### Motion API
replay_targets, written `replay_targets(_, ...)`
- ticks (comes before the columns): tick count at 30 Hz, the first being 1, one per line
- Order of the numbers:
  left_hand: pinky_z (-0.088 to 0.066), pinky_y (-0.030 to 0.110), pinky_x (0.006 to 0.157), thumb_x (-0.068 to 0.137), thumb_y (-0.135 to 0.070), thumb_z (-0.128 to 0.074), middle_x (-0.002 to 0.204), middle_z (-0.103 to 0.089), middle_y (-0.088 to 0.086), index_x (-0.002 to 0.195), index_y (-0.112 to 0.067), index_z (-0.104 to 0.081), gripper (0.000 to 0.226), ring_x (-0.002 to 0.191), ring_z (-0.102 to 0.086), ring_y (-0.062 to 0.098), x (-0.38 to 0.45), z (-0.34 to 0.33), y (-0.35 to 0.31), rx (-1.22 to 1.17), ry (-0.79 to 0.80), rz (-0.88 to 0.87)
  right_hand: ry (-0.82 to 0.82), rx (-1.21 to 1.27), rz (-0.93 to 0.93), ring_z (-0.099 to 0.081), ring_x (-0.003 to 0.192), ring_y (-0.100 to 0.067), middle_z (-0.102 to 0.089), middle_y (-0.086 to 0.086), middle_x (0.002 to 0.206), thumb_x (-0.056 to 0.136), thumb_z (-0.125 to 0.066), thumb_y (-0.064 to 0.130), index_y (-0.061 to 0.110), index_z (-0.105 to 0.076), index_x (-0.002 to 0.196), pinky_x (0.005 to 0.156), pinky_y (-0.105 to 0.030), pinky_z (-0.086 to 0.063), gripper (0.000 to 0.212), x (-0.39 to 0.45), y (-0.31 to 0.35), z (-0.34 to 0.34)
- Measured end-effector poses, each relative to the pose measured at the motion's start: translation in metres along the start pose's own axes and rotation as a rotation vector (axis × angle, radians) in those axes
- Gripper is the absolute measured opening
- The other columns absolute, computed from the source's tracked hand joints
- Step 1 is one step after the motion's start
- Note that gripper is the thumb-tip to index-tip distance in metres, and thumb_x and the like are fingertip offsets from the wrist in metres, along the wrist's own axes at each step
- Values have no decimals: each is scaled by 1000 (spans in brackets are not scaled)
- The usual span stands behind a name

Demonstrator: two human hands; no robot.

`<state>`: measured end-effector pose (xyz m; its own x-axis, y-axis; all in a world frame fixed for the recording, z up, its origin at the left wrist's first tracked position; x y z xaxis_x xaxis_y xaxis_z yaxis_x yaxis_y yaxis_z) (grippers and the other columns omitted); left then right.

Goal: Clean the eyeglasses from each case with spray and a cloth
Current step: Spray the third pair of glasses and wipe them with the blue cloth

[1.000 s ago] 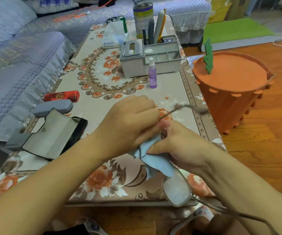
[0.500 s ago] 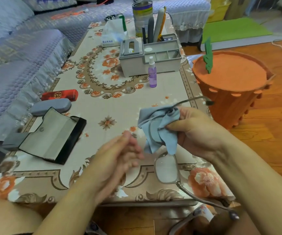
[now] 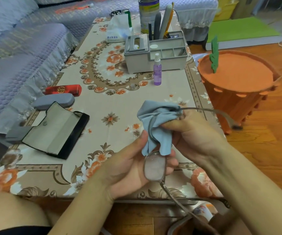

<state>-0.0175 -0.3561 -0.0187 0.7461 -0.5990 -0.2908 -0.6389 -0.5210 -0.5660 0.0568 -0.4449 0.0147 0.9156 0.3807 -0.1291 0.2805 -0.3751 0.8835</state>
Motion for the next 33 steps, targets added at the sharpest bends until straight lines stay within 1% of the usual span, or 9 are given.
replay_targets(4,-43,46,111,90,-39,-72,123,-64,24,134,2,-58,61,116,-63,36,-3,-4,5,-28,69,16,-7,59,-11,-68,105,-36,-69,-26,115,84,-56,-14,-9,-63,120,98,-47,-55,36,1,2,4)
replay_targets(9,-44,44,110,95,-27,-68,128,-62,25,137,8,-52,57,122,-61,37,-8,-2,10,29,111,45,12,114,-7,-65,106,-32,-66,-29,118,89,-49,-15,-12,-59,126,96,-39,-55,38,1,8,4)
replay_targets(14,-50,42,102,93,-28,-70,121,-62,23,131,8,-56,54,112,-62,34,-6,-5,10,24,106,23,102,136,-33,-70,97,-25,-70,-19,107,86,-52,-19,-9,-56,130,88,-36,-60,45,-3,9,-6)
replay_targets(17,-50,42,101,94,-27,-69,120,-60,23,131,9,-54,53,110,-59,34,-7,-5,11,35,114,50,93,146,-19,-72,88,-23,-72,-15,96,76,-61,-14,-3,-64,119,82,-35,-61,44,-7,8,-8)
replay_targets(21,-48,43,103,95,-26,-68,118,-58,23,132,9,-52,54,110,-58,34,-2,-9,11,21,91,38,-59,153,75,-70,87,-31,-72,-20,95,73,-71,-7,-3,-68,110,89,-49,-58,37,-7,7,-2)
replay_targets(25,-51,42,101,93,-25,-71,117,-60,24,131,9,-55,53,109,-61,33,-2,-14,14,-12,98,22,-253,97,120,-72,94,-28,-75,-19,103,94,-60,3,0,-70,109,84,-40,-57,18,-5,6,18)
replay_targets(28,-51,39,99,98,-29,-63,119,-60,22,135,9,-51,54,108,-61,31,-5,-16,3,-16,132,24,-141,51,112,-63,96,-37,-72,-24,111,92,-57,-3,-3,-70,109,88,-47,-43,21,0,13,9)
replay_targets(31,-52,39,99,101,-31,-58,119,-59,22,134,8,-52,51,108,-62,31,-7,-14,-5,-39,144,47,-31,132,45,-70,93,-31,-72,-22,104,86,-45,-23,-2,-63,114,85,-39,-58,39,-2,14,1)
replay_targets(33,-52,40,98,99,-30,-62,118,-60,23,131,7,-56,49,107,-62,32,-5,-11,-3,-9,120,57,-29,131,27,-70,97,-33,-70,-28,111,84,-49,-25,-6,-60,122,89,-41,-60,43,-2,11,1)
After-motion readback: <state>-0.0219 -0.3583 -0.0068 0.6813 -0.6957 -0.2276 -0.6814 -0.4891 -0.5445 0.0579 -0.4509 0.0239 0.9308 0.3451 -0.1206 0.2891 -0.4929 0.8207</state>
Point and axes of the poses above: each hand's wrist, its own x-axis towards the middle knuckle, its own z-axis out of the back of the hand, y = z × x, the point moved 8 cm from there along x, towards the middle knuckle
